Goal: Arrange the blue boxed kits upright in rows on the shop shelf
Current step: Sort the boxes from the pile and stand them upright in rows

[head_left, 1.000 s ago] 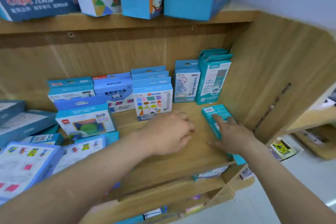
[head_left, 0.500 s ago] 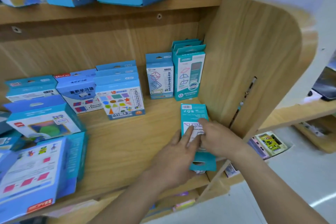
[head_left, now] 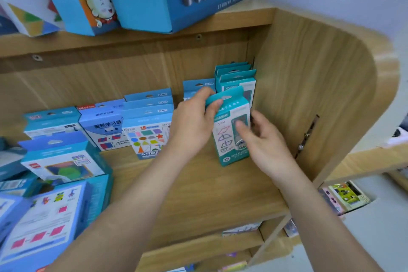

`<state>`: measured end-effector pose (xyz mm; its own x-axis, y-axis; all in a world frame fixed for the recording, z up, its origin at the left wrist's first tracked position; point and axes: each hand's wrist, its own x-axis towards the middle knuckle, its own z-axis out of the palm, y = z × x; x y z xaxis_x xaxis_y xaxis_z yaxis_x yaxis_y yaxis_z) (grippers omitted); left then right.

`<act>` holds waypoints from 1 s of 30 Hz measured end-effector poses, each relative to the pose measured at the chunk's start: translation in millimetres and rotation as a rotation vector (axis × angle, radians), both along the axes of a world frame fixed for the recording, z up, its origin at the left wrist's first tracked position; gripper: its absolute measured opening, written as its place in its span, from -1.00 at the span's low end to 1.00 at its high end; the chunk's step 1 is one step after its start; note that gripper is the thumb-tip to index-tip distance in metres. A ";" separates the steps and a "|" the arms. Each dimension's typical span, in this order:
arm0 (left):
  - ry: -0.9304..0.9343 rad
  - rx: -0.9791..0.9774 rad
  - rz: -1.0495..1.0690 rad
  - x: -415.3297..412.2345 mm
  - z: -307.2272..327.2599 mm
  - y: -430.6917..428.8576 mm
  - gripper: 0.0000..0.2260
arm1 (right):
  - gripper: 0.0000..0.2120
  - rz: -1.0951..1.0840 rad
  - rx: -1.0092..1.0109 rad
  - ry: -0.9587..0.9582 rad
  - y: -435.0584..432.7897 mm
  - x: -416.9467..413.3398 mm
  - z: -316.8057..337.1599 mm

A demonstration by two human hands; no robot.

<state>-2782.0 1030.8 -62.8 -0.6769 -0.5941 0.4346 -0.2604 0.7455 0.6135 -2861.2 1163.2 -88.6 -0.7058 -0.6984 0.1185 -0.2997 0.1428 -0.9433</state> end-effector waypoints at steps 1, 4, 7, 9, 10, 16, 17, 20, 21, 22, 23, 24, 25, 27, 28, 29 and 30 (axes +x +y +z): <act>-0.029 -0.047 0.014 -9.1 1.6 -0.7 -0.84 | -0.72 -0.045 0.009 0.056 -6.6 -2.9 -5.4; -0.062 -0.112 0.046 -31.5 6.5 -1.5 -0.80 | -0.37 -0.183 0.090 0.197 -19.2 -3.8 -18.6; -0.059 -0.108 0.062 -49.1 11.0 -7.4 -0.82 | -0.12 -0.250 0.184 0.339 -23.5 1.9 -23.1; -0.014 -0.131 0.019 -56.9 10.5 -12.0 -0.84 | -0.12 -0.264 0.235 0.494 -25.0 6.1 -20.4; 0.019 -0.139 -0.002 -59.0 10.0 -13.9 -0.84 | -0.15 -0.273 0.250 0.575 -25.8 6.7 -17.8; 0.280 0.147 0.003 -50.1 -12.1 -21.5 -0.76 | -0.26 -0.234 0.358 0.794 -41.4 -13.3 1.4; 0.263 0.207 -0.006 -44.6 -19.1 -17.0 -0.72 | -0.27 -0.212 0.393 0.783 -43.9 -16.4 4.5; 0.047 0.274 -0.074 -31.4 -42.6 -1.5 -0.53 | -0.30 -0.194 0.433 0.760 -48.6 -22.4 13.0; -0.025 0.288 -0.087 -30.9 -48.9 0.8 -0.47 | -0.31 -0.189 0.428 0.761 -49.7 -22.9 15.7; -0.079 0.297 -0.085 -32.7 -52.6 2.7 -0.44 | -0.32 -0.183 0.427 0.763 -50.6 -23.2 18.2; -0.112 0.285 -0.071 -36.3 -55.0 3.7 -0.44 | -0.33 -0.178 0.431 0.761 -51.4 -24.1 19.7; -0.134 0.250 -0.049 -40.5 -56.6 5.5 -0.44 | -0.33 -0.176 0.436 0.755 -52.2 -25.5 21.2; -0.156 0.197 -0.026 -44.5 -57.6 8.1 -0.45 | -0.33 -0.176 0.441 0.747 -53.2 -27.5 22.9; -0.221 0.098 0.029 -48.9 -58.1 14.3 -0.42 | -0.33 -0.173 0.450 0.741 -55.1 -31.7 25.8; -0.259 0.059 0.057 -49.2 -58.7 15.3 -0.40 | -0.34 -0.171 0.451 0.746 -56.0 -33.3 26.6; -0.292 0.022 0.083 -48.7 -59.1 14.5 -0.39 | -0.34 -0.170 0.450 0.753 -56.6 -34.4 27.0; -0.325 -0.012 0.100 -47.8 -59.1 12.5 -0.39 | -0.35 -0.171 0.445 0.759 -56.6 -34.6 27.1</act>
<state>-2829.7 1043.3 -121.9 -0.7195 -0.6608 0.2135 -0.5131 0.7130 0.4779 -2895.7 1106.6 -61.5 -0.6463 -0.6834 0.3394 -0.7614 0.5480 -0.3465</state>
